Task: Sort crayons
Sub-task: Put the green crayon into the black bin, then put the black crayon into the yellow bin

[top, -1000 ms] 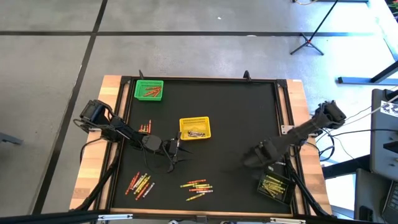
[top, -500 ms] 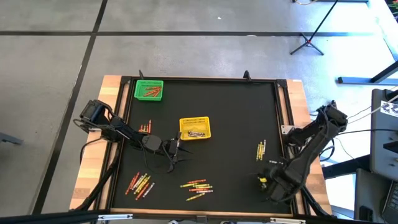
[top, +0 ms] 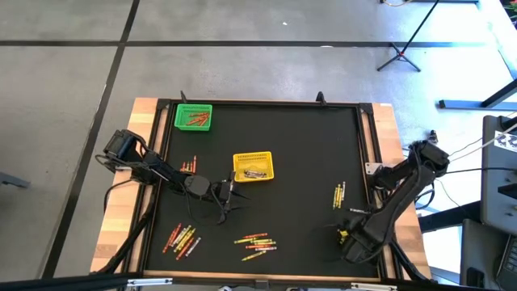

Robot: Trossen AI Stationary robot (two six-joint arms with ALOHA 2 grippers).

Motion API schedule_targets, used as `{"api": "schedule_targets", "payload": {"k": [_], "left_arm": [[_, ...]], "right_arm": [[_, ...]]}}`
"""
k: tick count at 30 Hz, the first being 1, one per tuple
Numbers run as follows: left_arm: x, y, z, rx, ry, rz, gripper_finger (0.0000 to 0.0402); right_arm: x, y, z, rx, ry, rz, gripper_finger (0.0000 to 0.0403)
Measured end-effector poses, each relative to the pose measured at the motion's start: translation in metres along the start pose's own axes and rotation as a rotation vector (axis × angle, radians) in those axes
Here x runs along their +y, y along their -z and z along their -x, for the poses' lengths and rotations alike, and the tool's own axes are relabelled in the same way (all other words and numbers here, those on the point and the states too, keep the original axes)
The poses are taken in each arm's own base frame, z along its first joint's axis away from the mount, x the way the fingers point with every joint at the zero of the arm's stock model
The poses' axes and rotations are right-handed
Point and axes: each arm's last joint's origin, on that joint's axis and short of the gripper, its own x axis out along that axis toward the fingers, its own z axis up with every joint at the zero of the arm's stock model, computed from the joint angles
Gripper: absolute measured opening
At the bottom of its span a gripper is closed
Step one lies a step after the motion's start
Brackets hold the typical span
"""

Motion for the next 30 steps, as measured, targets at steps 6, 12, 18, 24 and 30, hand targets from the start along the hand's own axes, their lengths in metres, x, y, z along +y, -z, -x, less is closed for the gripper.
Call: {"api": "schedule_targets", "payload": {"k": [6, 12, 18, 24, 30], "left_arm": [[0.0, 0.0, 0.0, -0.001, 0.0, 0.002, 0.0115], [0.0, -0.001, 0.0, -0.006, 0.001, 0.009, 0.0115], [0.0, -0.001, 0.0, -0.006, 0.001, 0.01, 0.0115], [-0.003, -0.001, 0.0, -0.006, 0.01, 0.008, 0.0115], [-0.003, 0.0, 0.0, -0.006, 0.011, 0.008, 0.0115]], "right_arm": [[-0.002, -0.021, 0.014, 0.005, -0.058, 0.003, 0.0161], [-0.01, -0.048, 0.022, -0.127, -0.036, -0.021, 0.0153], [-0.028, -0.072, 0.016, -0.183, 0.047, -0.046, 0.0142], [-0.064, -0.092, -0.007, -0.131, 0.125, -0.107, 0.014], [-0.104, -0.107, -0.031, -0.1, 0.074, -0.252, 0.014]]}}
